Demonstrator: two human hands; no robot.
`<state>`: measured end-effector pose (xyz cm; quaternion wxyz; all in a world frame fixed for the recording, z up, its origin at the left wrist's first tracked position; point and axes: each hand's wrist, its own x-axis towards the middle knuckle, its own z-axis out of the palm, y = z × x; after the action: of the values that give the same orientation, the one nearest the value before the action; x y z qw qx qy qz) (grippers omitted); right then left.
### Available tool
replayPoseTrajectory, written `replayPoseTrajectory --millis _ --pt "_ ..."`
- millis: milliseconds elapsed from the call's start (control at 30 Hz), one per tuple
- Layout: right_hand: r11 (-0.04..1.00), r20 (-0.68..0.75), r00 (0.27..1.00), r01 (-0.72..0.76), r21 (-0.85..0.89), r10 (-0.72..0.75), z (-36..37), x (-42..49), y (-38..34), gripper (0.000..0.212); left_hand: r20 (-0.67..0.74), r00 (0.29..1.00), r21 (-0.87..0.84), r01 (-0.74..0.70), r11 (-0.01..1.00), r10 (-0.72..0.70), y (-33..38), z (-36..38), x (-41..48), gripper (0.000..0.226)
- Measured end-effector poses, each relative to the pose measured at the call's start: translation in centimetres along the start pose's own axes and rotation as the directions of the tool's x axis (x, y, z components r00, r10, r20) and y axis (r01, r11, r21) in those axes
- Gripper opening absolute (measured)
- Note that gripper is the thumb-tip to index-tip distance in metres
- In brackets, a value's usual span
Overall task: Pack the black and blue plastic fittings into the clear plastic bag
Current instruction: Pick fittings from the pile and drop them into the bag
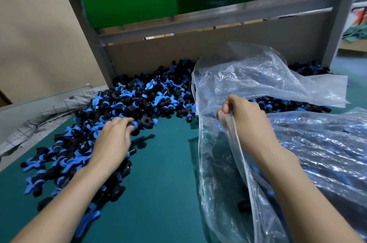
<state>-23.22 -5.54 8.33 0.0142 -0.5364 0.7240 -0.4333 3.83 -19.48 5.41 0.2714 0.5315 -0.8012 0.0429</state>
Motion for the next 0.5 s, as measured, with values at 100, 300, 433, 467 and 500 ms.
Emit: replayPoseTrajectory --millis 100,300,433,467,500 --pt "1.0 0.003 1.0 0.001 -0.013 -0.001 0.0 -0.1 0.1 0.019 0.048 0.983 -0.663 0.165 0.73 -0.179 4.3 1.7 -1.4 0.02" --pt "0.999 0.003 1.0 0.022 -0.026 -0.022 0.3 -0.2 0.1 0.021 0.336 0.884 -0.929 0.369 0.042 -0.324 9.4 6.6 -3.6 0.014" --pt "0.997 0.023 1.0 0.019 -0.069 -0.018 0.4 -0.1 0.5 0.019 0.417 0.859 -0.903 0.355 -0.24 -0.297 8.5 6.9 -3.6 0.015" --pt "0.997 0.025 1.0 0.017 -0.07 -0.015 0.5 0.0 0.6 0.018 0.429 0.854 -0.895 0.356 -0.271 -0.294 8.4 6.9 -3.7 0.017" --pt "0.997 0.023 1.0 0.016 -0.073 -0.014 0.5 -0.1 0.7 0.018 0.434 0.852 -0.891 0.358 -0.278 -0.295 8.4 6.9 -3.7 0.019"
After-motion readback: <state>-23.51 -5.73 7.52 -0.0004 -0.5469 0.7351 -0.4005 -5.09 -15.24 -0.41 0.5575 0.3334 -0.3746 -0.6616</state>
